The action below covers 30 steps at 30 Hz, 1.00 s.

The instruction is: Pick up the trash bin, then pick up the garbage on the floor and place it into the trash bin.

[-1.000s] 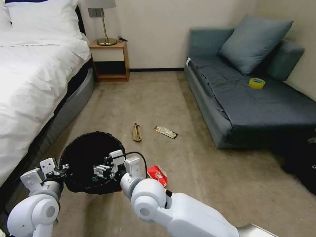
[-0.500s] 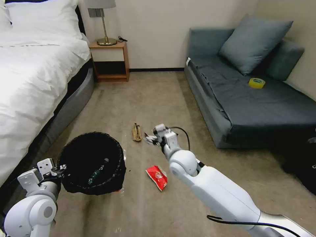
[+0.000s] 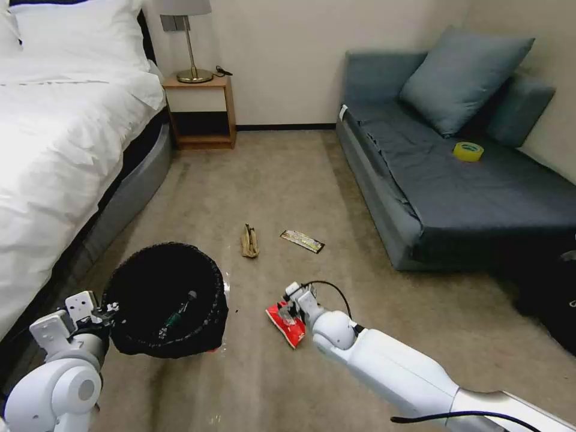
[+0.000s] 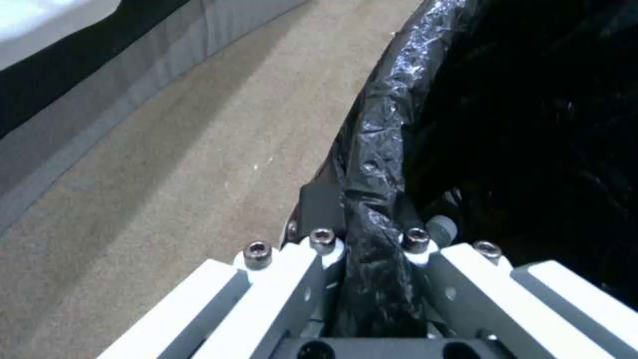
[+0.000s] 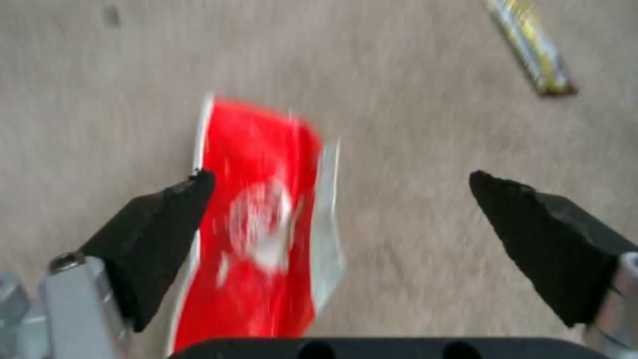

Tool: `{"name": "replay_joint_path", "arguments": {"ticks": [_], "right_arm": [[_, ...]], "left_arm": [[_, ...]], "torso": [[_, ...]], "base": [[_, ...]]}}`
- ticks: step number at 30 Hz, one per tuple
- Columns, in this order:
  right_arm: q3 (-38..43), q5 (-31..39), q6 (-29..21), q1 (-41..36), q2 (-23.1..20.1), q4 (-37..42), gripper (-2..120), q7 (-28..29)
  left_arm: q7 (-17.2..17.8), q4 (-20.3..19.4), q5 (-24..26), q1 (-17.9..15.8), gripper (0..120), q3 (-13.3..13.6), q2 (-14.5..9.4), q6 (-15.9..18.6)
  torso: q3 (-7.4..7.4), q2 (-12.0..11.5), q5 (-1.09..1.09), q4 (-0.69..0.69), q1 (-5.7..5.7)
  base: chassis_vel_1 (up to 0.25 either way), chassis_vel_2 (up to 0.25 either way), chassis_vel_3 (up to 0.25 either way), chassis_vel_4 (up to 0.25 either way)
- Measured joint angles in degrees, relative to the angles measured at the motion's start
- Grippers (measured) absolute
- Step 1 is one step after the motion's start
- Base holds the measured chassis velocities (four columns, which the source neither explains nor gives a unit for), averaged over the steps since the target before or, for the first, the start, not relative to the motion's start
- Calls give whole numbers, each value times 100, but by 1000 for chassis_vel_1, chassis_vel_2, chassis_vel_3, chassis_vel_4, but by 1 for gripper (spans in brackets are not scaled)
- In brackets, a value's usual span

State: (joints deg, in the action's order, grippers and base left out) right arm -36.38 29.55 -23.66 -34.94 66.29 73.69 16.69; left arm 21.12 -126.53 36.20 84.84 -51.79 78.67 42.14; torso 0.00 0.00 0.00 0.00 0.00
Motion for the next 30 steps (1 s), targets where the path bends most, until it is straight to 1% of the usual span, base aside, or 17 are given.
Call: {"name": "replay_joint_path", "arguments": {"ticks": [2,3,4,5,11,13,14,16,18,19,20,23,24,25,27,28,30], "right_arm": [[-132,-31,35,-1,11,-144,92,4],[-168,-59,64,-8,31,-208,87,7],[-168,-59,64,-8,31,-208,87,7],[-206,-81,104,-16,66,-276,82,14],[-282,-181,287,-53,235,-576,79,41],[-287,-205,373,-80,275,-679,75,48],[-287,-205,373,-80,275,-679,75,48],[-298,-216,432,-86,279,-732,65,54],[-302,-222,468,-87,288,-768,58,63],[-302,-222,468,-87,288,-768,58,63],[-304,-229,483,-87,295,-791,51,68],[-305,-252,529,-87,335,-909,37,68],[-305,-258,545,-89,348,-946,33,68],[-305,-258,545,-89,348,-946,33,68],[-305,-272,578,-112,349,-979,23,68],[-305,-272,578,-112,349,-979,23,68],[-305,-295,624,-141,327,-976,14,69]], "left_arm": [[-2,-1,-4,4,3,-7,3,0],[-3,-1,-10,7,3,-9,4,0],[-3,-1,-10,7,3,-9,4,0],[-6,-1,-21,10,3,-9,5,0],[-12,7,-47,10,3,-10,9,0],[-16,17,-54,12,3,-11,8,0],[-16,17,-54,12,3,-11,8,0],[-20,26,-67,12,3,-11,7,0],[-23,34,-76,12,3,-11,8,-1],[-23,34,-76,12,3,-11,8,-1],[-25,37,-80,12,3,-11,9,-2],[-42,51,-118,12,3,-2,16,-11],[-48,54,-130,12,3,0,21,-14],[-48,54,-130,12,3,0,21,-14],[-61,65,-149,12,3,1,22,-28],[-61,65,-149,12,3,1,22,-28],[-73,79,-169,12,3,-5,14,-41]], "torso": [[0,0,0,-1,0],[0,0,0,0,0],[0,0,0,0,0],[0,0,0,0,0],[0,0,0,0,0],[0,0,0,0,0],[0,0,0,0,0],[0,0,0,0,0],[0,0,0,0,0],[0,0,0,0,0],[0,0,0,0,0],[0,0,0,0,0],[0,0,0,0,0],[0,0,0,0,0],[0,0,0,0,0],[0,0,0,0,0],[0,0,0,0,0]], "base": [[0,0,0,0],[0,0,0,0],[0,0,0,0],[0,0,0,0],[0,0,0,0],[0,0,0,0],[0,0,0,0],[0,0,0,0],[0,0,0,0],[0,0,0,0],[0,0,0,0],[0,0,0,0],[0,0,0,0],[0,0,0,0],[0,0,0,0],[0,0,0,0],[0,0,0,0]]}}
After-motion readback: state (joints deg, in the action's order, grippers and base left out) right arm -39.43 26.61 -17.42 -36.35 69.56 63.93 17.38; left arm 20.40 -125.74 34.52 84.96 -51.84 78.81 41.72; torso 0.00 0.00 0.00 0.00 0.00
